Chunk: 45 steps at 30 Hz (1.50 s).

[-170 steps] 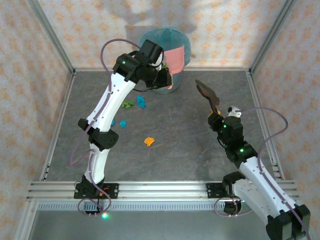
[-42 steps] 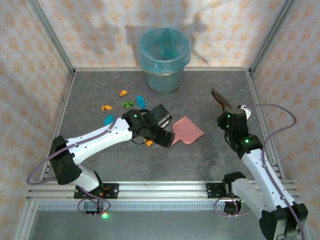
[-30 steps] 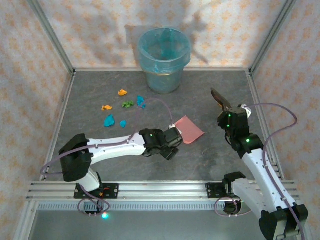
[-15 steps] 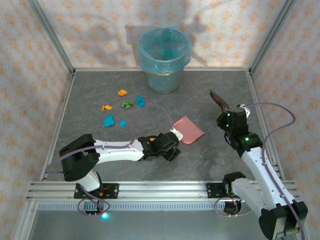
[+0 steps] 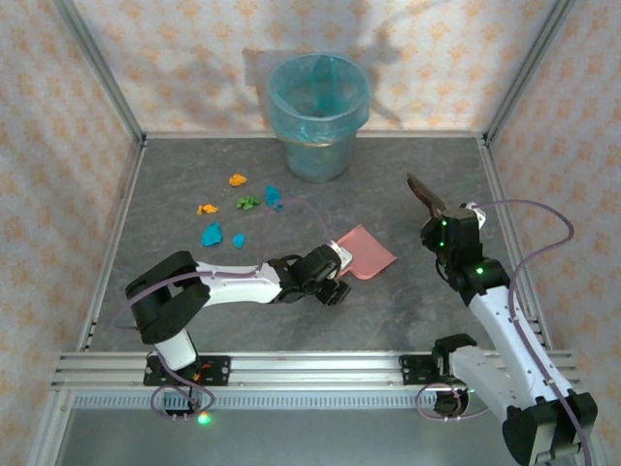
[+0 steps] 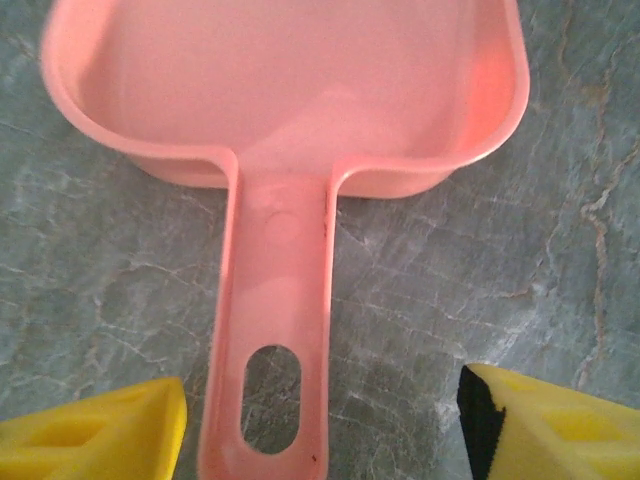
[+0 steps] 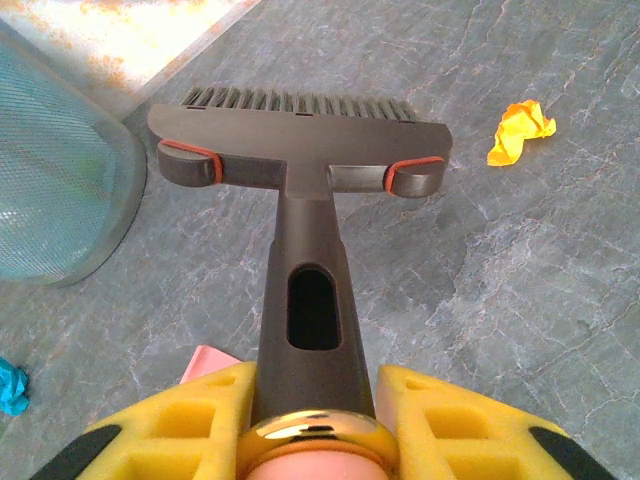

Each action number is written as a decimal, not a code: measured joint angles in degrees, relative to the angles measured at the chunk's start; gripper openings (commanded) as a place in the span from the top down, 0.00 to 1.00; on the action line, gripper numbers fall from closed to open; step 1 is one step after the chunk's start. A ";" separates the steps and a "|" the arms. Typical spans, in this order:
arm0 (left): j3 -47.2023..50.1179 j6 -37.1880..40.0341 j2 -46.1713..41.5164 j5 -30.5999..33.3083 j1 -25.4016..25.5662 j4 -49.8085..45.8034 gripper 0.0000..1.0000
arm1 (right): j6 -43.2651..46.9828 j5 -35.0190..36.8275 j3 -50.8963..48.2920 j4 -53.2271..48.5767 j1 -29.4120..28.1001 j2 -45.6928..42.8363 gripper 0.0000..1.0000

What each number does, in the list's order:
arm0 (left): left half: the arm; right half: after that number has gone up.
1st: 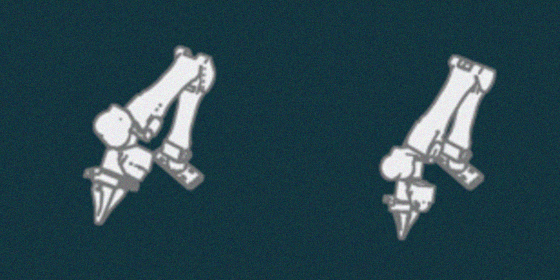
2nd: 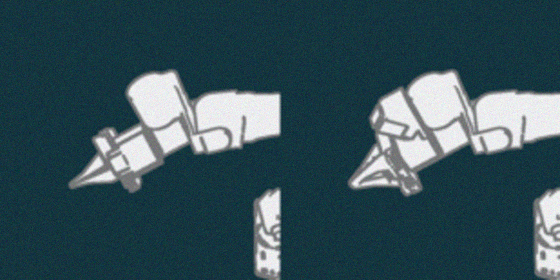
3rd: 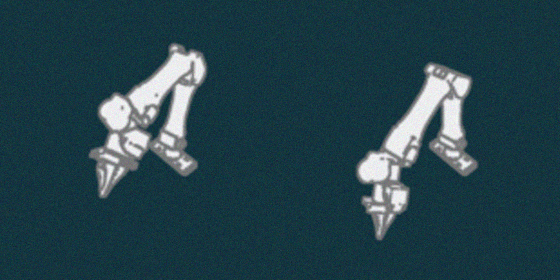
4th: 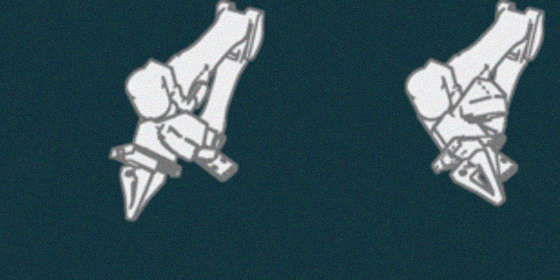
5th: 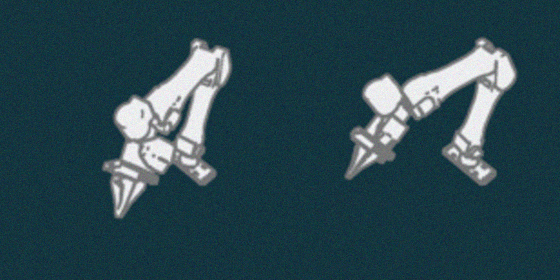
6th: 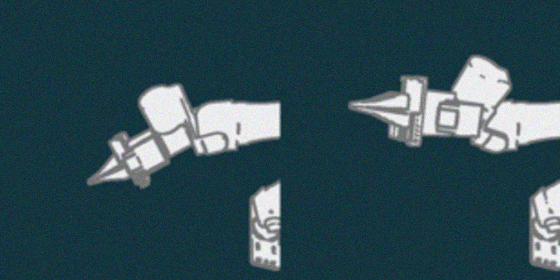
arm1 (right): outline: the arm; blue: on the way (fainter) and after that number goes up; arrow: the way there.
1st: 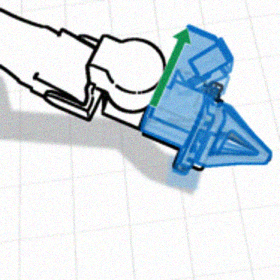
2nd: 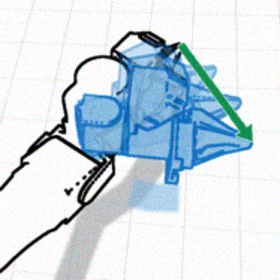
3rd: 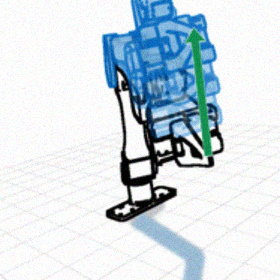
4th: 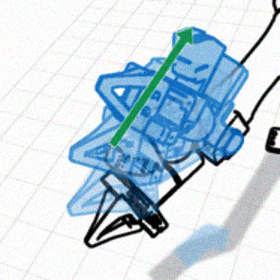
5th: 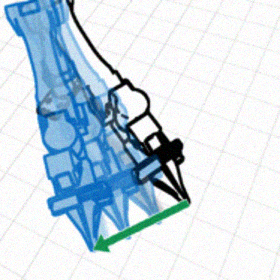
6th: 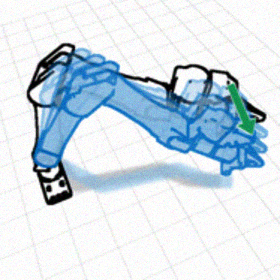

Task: Sweep away the paper scraps from the table

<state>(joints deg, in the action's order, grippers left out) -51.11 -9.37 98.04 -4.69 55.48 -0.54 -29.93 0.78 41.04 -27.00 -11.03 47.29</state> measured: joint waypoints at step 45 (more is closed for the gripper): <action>-9.31 -2.97 0.79 5.57 2.67 -13.11 1.00 | 0.17 -0.35 3.98 -3.10 0.00 0.13 1.00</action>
<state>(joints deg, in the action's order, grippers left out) -60.42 -12.34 98.83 0.89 58.15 -13.65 -29.76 0.43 45.01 -30.11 -11.03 47.42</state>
